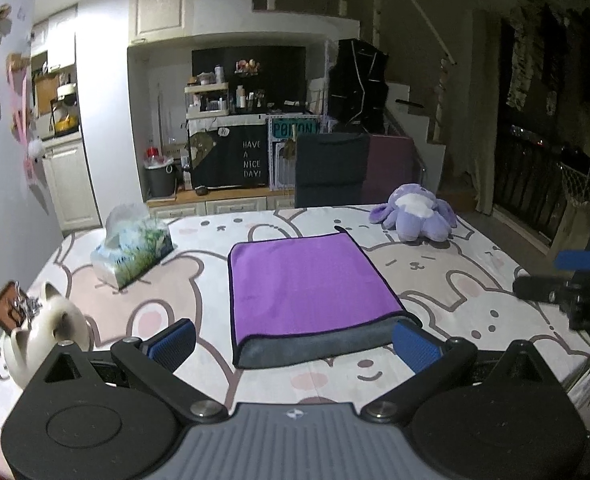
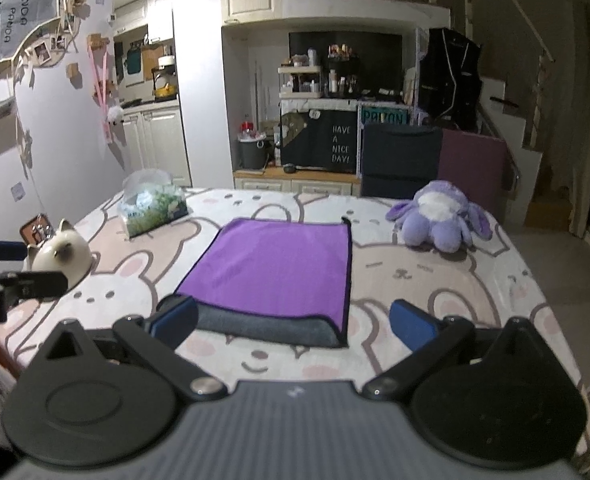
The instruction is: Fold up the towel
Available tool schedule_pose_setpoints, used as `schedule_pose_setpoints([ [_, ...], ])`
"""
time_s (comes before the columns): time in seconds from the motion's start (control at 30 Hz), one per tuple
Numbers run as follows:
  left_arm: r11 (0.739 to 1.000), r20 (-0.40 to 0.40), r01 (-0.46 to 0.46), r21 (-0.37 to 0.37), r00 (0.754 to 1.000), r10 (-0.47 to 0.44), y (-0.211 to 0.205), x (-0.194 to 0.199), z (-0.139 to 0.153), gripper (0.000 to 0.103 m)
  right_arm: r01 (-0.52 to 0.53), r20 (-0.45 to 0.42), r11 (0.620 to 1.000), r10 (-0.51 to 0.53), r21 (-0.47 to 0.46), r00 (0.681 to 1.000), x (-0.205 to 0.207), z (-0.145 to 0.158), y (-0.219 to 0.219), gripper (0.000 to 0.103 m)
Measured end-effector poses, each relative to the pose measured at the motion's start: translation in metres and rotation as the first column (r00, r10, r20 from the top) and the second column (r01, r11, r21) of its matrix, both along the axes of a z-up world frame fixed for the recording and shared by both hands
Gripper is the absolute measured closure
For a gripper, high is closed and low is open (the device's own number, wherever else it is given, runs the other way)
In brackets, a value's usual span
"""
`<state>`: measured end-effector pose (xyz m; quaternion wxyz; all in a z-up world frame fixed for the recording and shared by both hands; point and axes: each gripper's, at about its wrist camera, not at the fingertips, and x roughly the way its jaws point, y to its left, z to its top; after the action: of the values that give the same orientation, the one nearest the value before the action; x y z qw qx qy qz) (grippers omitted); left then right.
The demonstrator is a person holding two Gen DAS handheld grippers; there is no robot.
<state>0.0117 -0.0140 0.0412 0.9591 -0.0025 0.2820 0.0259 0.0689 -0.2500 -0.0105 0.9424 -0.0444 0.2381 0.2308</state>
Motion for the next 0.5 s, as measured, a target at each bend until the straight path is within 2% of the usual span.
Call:
schedule_pose_setpoints([
  [0.23,0.999,0.026,0.013,0.032,1.000,-0.014,0.001,0.013,0.008,0.000,-0.007,0.078,1.000,0.008,-0.016,0.997,0.012,0.018,0.003,0.000],
  [0.5,0.998,0.045,0.024,0.063,0.999,-0.027,0.006,0.034,0.013,0.000,-0.017,0.064,1.000,0.017,0.000,0.998,0.050,0.026,0.008,0.000],
])
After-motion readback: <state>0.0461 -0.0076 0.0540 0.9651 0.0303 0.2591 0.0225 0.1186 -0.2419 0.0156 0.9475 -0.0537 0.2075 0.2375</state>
